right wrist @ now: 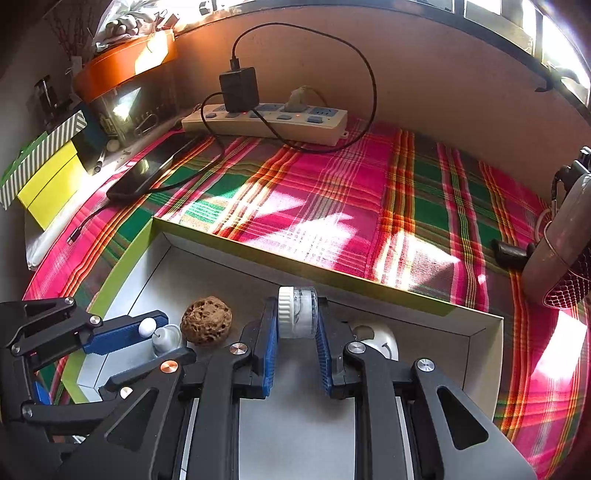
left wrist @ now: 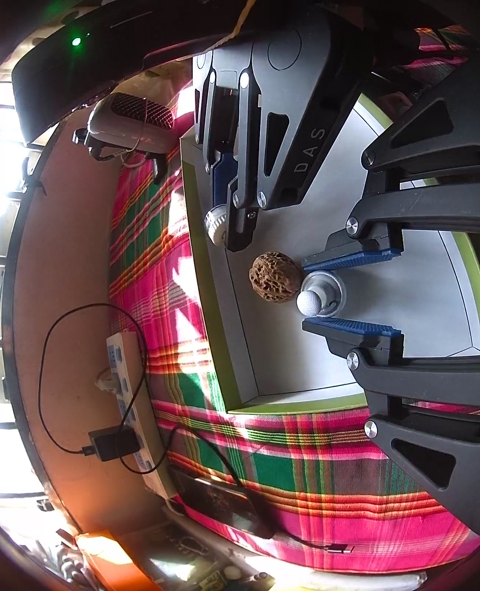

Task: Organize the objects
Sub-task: 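Carry the knob with the left gripper while the right gripper carries the cylinder into the box, then open the right gripper to release the cylinder while the left gripper releases the knob, then lift both grippers out of the box and pull back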

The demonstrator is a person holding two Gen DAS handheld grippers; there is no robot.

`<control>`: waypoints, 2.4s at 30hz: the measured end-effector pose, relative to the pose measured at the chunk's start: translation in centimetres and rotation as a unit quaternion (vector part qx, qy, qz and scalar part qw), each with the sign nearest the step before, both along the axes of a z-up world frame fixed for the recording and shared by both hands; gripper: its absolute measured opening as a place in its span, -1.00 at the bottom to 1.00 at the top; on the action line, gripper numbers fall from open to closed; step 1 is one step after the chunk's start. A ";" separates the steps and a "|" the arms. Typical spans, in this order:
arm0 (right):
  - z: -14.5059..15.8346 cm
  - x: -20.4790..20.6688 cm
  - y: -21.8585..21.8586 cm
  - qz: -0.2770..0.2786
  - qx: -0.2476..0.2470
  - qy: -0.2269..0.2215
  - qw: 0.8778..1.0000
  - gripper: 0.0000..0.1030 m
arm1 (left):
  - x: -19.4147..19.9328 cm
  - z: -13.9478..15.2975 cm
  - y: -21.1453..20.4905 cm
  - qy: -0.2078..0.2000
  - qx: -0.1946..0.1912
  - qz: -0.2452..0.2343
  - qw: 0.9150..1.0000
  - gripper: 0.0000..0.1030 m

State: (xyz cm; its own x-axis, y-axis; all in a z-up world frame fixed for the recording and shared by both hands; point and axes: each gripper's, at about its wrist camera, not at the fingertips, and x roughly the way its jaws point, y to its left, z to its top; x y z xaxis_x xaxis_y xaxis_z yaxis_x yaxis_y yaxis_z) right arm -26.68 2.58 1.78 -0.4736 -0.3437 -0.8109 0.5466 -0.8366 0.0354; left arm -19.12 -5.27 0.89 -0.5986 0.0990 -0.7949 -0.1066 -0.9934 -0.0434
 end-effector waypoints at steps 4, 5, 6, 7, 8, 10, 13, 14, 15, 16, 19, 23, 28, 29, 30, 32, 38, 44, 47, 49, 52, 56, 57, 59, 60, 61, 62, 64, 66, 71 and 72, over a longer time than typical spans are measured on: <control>-0.2 -0.1 0.0 -0.001 0.003 -0.004 1.000 -0.61 | -0.1 0.0 0.0 -0.001 -0.003 -0.001 1.000 -0.54; -0.2 -0.1 0.0 -0.001 0.004 -0.005 1.000 -0.61 | 0.0 -0.1 0.1 -0.001 -0.005 -0.002 1.000 -0.54; -0.3 -0.2 -0.1 -0.001 0.006 -0.006 1.000 -0.61 | 0.0 0.0 0.1 -0.001 -0.004 -0.002 1.000 -0.54; -0.3 -0.2 -0.1 -0.001 0.007 -0.007 1.000 -0.61 | -0.1 0.0 0.0 -0.001 -0.005 -0.001 1.000 -0.54; -0.4 -0.2 -0.2 -0.001 0.008 -0.007 1.000 -0.61 | 0.0 0.0 0.0 -0.001 -0.004 -0.001 1.000 -0.54; -0.4 -0.3 -0.1 -0.001 0.008 -0.007 1.000 -0.61 | 0.0 0.0 0.0 -0.001 -0.004 -0.002 1.000 -0.54; -0.5 -0.3 -0.2 -0.002 0.010 -0.006 1.000 -0.61 | -0.1 0.0 0.0 -0.001 -0.005 -0.001 1.000 -0.54; -0.5 -0.3 -0.2 -0.002 0.010 -0.006 1.000 -0.61 | -0.1 0.0 0.0 -0.001 -0.005 -0.001 1.000 -0.54; -0.5 -0.3 -0.2 -0.002 0.011 -0.006 1.000 -0.61 | -0.1 0.0 0.0 -0.001 -0.006 -0.002 1.000 -0.53; -0.5 -0.3 -0.2 -0.002 0.010 -0.006 1.000 -0.61 | -0.1 0.0 0.0 -0.001 -0.008 -0.002 1.000 -0.53; -0.5 -0.3 -0.2 -0.002 0.011 -0.006 1.000 -0.58 | -0.1 -0.1 0.0 -0.001 -0.012 -0.001 1.000 -0.53; -0.5 -0.2 -0.2 -0.004 0.015 -0.003 1.000 -0.43 | 0.0 -0.1 0.0 -0.003 -0.011 -0.004 1.000 -0.53; -0.5 -0.2 -0.2 -0.009 0.016 -0.003 1.000 -0.43 | 0.0 0.0 -0.1 -0.004 -0.004 -0.005 1.000 -0.53; -0.5 -0.2 -0.2 -0.010 0.017 -0.003 1.000 -0.43 | 0.0 0.0 -0.1 -0.005 -0.003 -0.005 1.000 -0.53; -0.5 -0.2 -0.2 -0.011 0.017 -0.003 1.000 -0.42 | 0.0 0.0 -0.1 -0.005 -0.003 -0.006 1.000 -0.53; -0.4 -0.2 -0.1 -0.011 0.017 -0.003 1.000 -0.42 | 0.0 0.0 -0.1 -0.006 -0.003 -0.005 1.000 -0.52; -0.1 -0.1 0.0 -0.014 0.011 0.001 1.000 -0.06 | 0.1 0.1 0.0 -0.004 0.002 -0.004 1.000 -0.52; 0.4 0.1 0.0 -0.017 0.008 0.003 1.000 -0.06 | 0.4 0.5 -0.2 0.000 0.003 -0.002 1.000 -0.52; 0.8 0.3 0.1 -0.019 0.004 0.006 1.000 -0.06 | 0.6 0.8 -0.3 0.003 0.003 -0.003 1.000 -0.52; 1.0 0.5 0.2 -0.020 0.002 0.009 1.000 -0.06 | 0.8 1.0 -0.3 0.004 0.003 -0.002 1.000 -0.52; 1.4 0.8 0.3 -0.021 0.000 0.011 1.000 -0.06 | 1.0 1.2 -0.3 0.006 0.003 0.001 1.000 -0.52; 1.7 1.3 0.5 -0.024 -0.003 0.015 1.000 -0.06 | 1.6 1.7 -0.3 0.010 0.001 0.004 1.000 -0.52; 1.9 1.5 0.6 -0.026 -0.005 0.015 1.000 -0.06 | 1.7 1.8 -0.3 0.011 0.000 0.005 1.000 -0.52; 2.1 1.9 0.8 -0.027 -0.010 0.018 0.999 -0.06 | 2.1 2.0 -0.3 0.013 -0.001 0.005 1.000 -0.52; 2.3 2.0 0.9 -0.028 -0.011 0.019 0.999 -0.06 | 2.3 2.2 -0.2 0.015 -0.002 0.007 1.000 -0.52; 2.4 2.3 1.0 -0.028 -0.013 0.021 0.999 -0.06 | 2.4 2.3 -0.3 0.018 -0.004 0.008 1.000 -0.52; 2.6 2.5 1.1 -0.029 -0.014 0.022 0.999 -0.06 | 2.6 2.5 -0.3 0.019 -0.005 0.009 1.000 -0.52; 2.9 3.0 1.5 -0.032 -0.017 0.025 0.999 -0.06 | 3.0 2.7 -0.3 0.022 -0.002 0.008 1.000 -0.52; 3.1 3.5 1.9 -0.036 -0.021 0.027 0.999 -0.06 | 3.4 2.8 -0.3 0.025 -0.004 0.010 1.000 -0.52; 3.5 4.6 3.0 -0.049 -0.030 0.030 0.998 -0.06 | 4.5 3.1 -0.2 0.030 -0.005 0.010 0.999 -0.52; 3.6 4.9 3.2 -0.052 -0.032 0.032 0.998 -0.06 | 4.7 3.2 -0.2 0.032 -0.006 0.011 0.999 -0.52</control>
State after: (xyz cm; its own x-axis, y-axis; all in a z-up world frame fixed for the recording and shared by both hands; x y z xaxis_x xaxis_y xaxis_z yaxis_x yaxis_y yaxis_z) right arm -21.75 5.79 5.35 -0.5595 -0.3400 -0.7559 0.4606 -0.8857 0.0575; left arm -14.41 -5.45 4.12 -0.6508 0.0755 -0.7555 -0.0861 -0.9960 -0.0254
